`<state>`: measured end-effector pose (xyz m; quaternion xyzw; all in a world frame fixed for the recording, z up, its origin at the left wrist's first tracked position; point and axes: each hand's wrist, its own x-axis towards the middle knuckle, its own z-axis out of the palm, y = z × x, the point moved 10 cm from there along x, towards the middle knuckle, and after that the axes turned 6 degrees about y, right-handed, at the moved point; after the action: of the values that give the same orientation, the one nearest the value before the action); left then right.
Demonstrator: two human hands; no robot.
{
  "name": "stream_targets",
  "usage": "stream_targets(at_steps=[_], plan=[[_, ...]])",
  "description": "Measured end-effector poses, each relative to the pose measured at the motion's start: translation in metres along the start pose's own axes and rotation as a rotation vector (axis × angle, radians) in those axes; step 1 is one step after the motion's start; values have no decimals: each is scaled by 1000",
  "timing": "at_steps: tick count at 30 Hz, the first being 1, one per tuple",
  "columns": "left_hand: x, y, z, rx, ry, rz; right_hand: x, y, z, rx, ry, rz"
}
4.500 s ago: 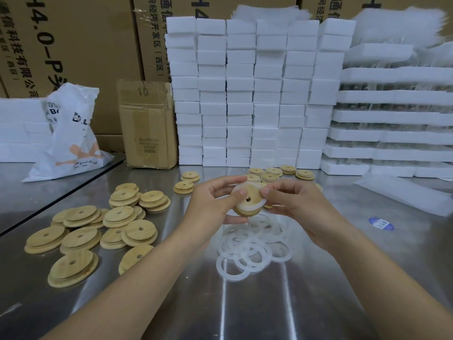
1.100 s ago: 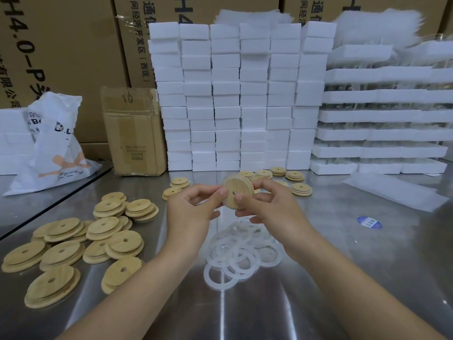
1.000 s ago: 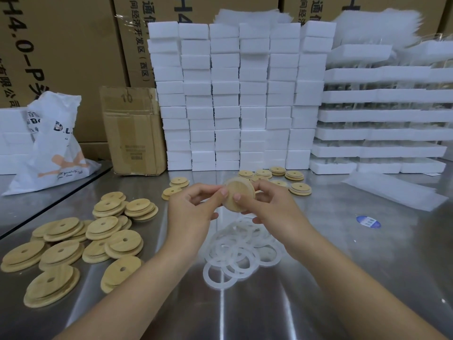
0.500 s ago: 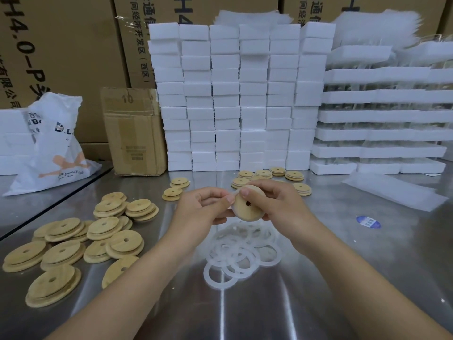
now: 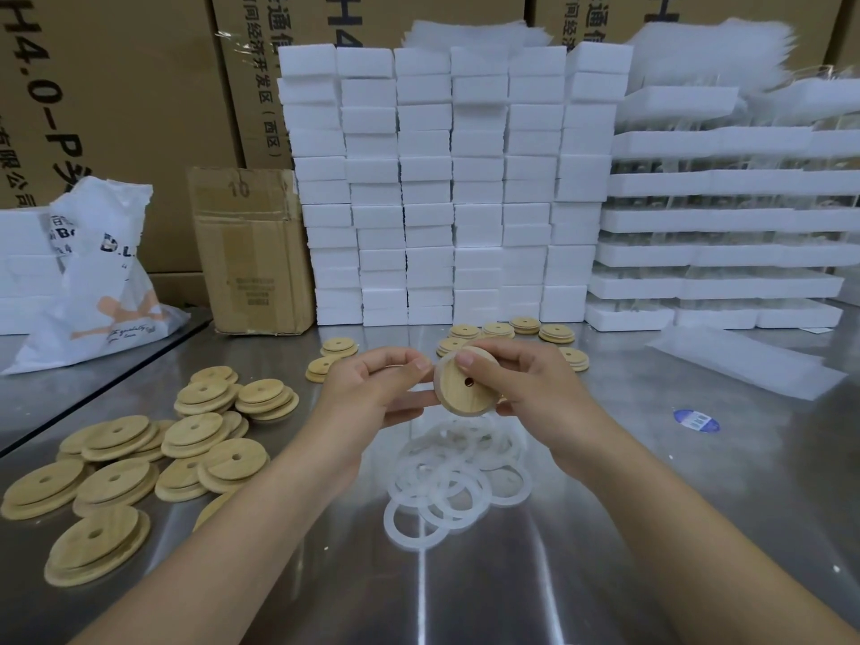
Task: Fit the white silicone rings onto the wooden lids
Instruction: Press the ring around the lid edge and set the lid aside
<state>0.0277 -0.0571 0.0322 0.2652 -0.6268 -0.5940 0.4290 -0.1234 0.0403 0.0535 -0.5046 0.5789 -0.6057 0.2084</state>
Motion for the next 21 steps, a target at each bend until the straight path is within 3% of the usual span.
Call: stream_targets(at_steps=[6, 13, 21], plan=[[-1, 7, -3, 71, 50, 92, 2, 2, -9, 90, 93, -14], [-13, 18, 2, 241, 158, 343, 2, 4, -10, 94, 129, -23], [-15, 18, -5, 141, 237, 358, -1, -7, -4, 44, 152, -127]])
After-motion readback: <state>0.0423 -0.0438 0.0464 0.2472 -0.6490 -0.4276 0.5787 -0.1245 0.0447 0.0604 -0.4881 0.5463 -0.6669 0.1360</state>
